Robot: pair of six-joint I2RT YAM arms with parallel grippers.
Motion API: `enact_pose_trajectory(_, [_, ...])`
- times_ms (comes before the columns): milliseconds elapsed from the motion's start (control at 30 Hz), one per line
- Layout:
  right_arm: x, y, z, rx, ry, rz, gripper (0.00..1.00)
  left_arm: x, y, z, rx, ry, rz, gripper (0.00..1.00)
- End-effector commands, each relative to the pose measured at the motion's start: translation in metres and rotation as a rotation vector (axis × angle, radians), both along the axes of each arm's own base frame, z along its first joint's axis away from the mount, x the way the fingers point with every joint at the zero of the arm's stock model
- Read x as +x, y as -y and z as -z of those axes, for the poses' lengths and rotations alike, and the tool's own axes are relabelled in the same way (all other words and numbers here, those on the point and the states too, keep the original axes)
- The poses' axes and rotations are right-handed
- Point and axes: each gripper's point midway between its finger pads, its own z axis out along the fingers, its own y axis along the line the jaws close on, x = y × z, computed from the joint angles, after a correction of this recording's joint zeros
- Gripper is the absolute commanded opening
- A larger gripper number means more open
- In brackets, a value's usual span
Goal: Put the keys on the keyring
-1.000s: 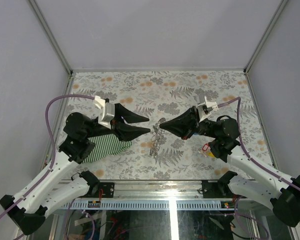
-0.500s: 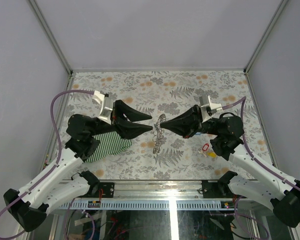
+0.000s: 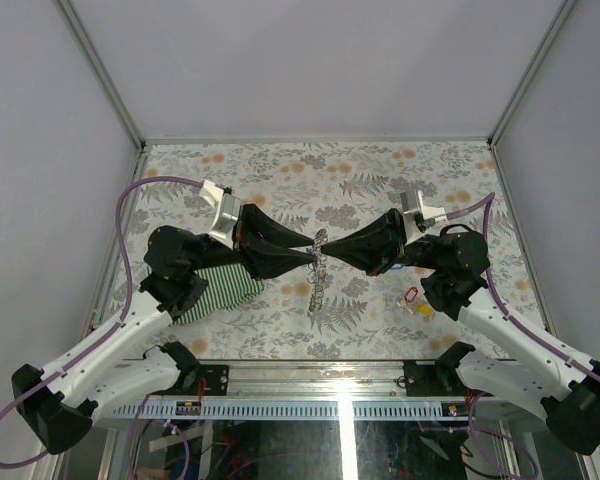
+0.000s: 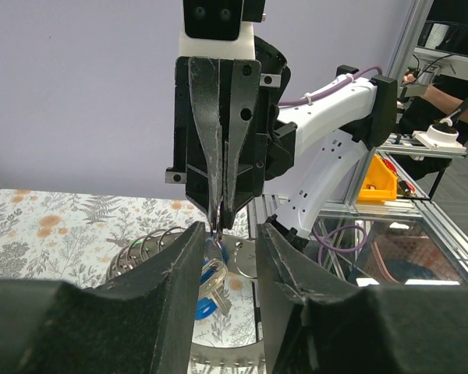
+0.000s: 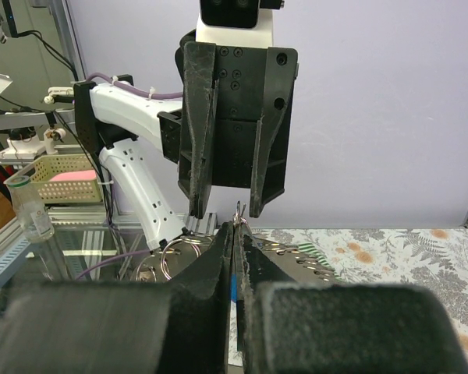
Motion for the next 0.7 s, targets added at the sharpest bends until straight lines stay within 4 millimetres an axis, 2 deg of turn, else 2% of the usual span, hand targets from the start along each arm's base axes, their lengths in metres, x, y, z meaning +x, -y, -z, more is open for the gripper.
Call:
enact_pose_trajectory(0, [-0.0145,0.0108,-0.0419,0.094,0.14,-0.003,0.0,-0.0011,-0.0002,-0.0081,-0.027,0.038,-0.011,0.32])
enact_pose_trajectory(200, [-0.0152,0.0109,-0.0415,0.092,0.14,-0.008,0.0,0.0003,0.0028,-0.0071,-0.022,0.035,-0.008,0.26])
enact_pose_trajectory(500, [-0.0169,0.0119,-0.0434,0.1,0.144,-0.01,0.0,0.0034,0.0061,-0.0005,-0.006,0.025,-0.011,0.25])
enact_pose_trajectory(667, [-0.016,0.0118,-0.0425,0.1,0.142,-0.006,0.0,0.0038,0.0073,0.0004,-0.001,0.027,-0.009,0.14])
